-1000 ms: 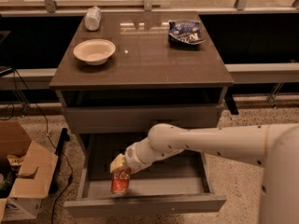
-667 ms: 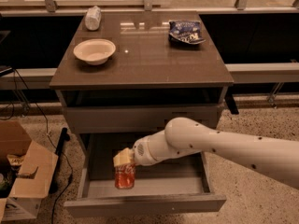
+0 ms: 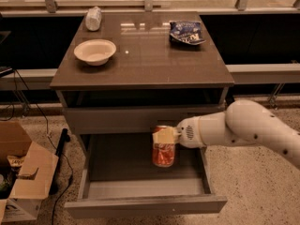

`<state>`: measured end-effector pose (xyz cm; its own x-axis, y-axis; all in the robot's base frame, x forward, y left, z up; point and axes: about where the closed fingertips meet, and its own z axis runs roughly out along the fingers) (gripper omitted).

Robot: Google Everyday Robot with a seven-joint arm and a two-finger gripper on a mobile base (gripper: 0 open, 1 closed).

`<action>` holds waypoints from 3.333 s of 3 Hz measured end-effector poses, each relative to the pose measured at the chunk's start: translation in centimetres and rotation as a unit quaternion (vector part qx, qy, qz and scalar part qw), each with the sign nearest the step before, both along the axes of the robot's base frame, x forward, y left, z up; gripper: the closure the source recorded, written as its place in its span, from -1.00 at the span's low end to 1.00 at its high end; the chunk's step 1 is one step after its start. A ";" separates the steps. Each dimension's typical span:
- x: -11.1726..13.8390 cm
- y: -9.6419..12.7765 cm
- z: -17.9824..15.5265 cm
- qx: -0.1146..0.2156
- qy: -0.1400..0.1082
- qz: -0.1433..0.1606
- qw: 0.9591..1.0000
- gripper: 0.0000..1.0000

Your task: Pick coke can from middle drawer and place on counter

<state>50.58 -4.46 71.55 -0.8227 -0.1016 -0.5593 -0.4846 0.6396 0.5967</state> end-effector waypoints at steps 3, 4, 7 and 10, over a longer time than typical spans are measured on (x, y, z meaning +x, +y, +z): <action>3.0 -9.7 14.7 -0.030 -0.093 -0.071 0.993 1.00; 3.7 -9.2 15.8 -0.025 -0.122 -0.072 0.990 1.00; 13.1 -7.0 27.8 -0.022 -0.311 -0.064 0.948 1.00; 21.8 -2.7 26.4 -0.017 -0.364 -0.093 0.927 1.00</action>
Offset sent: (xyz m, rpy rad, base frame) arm 0.0373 -0.1369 0.2092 -0.0793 -0.2496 -0.2073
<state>72.39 -7.18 97.94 -0.2335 -0.0237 -0.9721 -0.6312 0.7641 0.1331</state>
